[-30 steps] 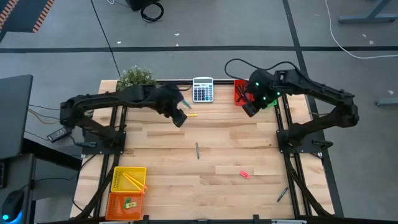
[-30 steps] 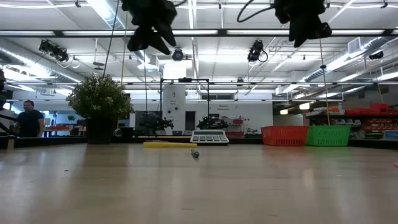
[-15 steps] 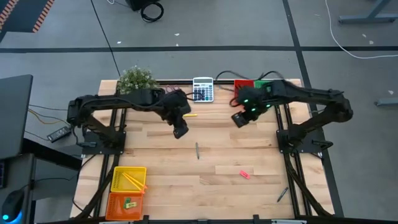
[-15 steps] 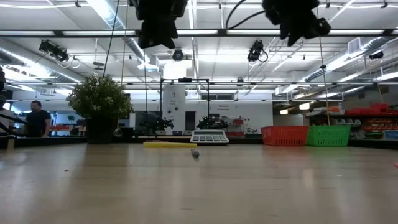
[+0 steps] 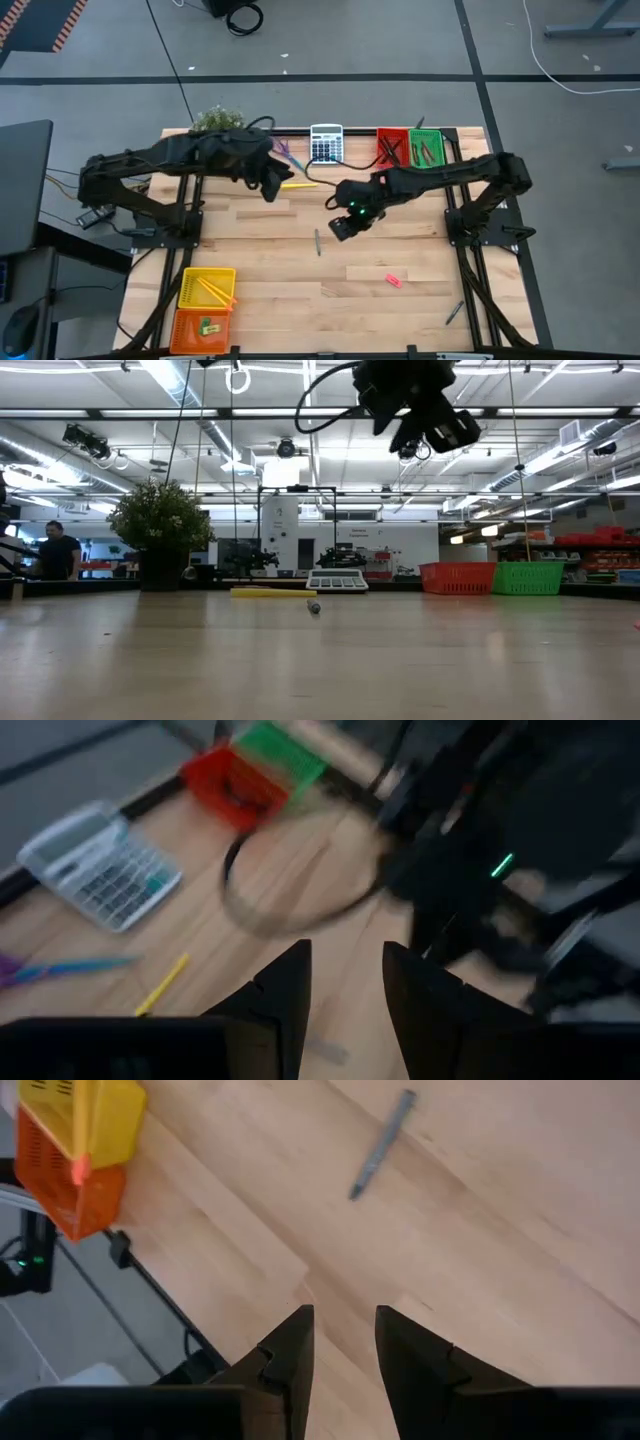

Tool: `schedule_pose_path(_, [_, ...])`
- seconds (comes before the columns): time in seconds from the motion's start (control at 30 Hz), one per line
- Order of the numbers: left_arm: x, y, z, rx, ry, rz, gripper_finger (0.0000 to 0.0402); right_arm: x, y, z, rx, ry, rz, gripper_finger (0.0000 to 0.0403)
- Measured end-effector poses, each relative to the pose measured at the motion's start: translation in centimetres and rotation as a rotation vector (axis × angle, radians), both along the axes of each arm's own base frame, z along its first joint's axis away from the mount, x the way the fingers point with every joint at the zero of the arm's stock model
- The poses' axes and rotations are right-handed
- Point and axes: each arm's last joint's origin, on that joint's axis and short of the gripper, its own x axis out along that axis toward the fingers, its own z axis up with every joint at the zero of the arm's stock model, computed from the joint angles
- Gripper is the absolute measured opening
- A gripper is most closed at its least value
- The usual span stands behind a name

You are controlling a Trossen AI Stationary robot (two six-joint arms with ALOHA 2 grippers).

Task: Sort crayons/erasers/pens/pencils in bins
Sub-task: Put the gray crayon into the green bin

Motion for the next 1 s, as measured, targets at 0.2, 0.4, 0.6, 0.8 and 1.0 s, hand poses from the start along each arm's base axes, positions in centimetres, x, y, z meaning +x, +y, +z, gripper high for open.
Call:
schedule_pose_path(0.2, [-2.2,-0.8,1.6,0.048,-0.064,-0.026,0.0132,1.8,0.6,-0.7,0.016,-0.064,-0.094,0.0116])
schedule_pose_path(0.4, [-4.2,-0.4,2.4,0.104,-0.078,-0.089,0.0133,4.0,0.9,-1.9,0.009,-0.148,-0.264,0.0116])
schedule_pose_path(0.6, [-7.0,-0.3,3.4,0.128,-0.105,-0.134,0.0133,5.9,1.4,-4.4,0.012,-0.125,-0.305,0.0116])
schedule_pose_path(0.8, [-8.4,-0.4,3.6,0.155,-0.090,-0.174,0.0131,7.1,1.8,-6.8,0.025,-0.040,-0.347,0.0116])
schedule_pose_path(1.0, [-9.0,-0.6,3.4,0.137,-0.069,-0.197,0.0134,7.9,1.8,-9.5,0.021,0.044,-0.381,0.0116])
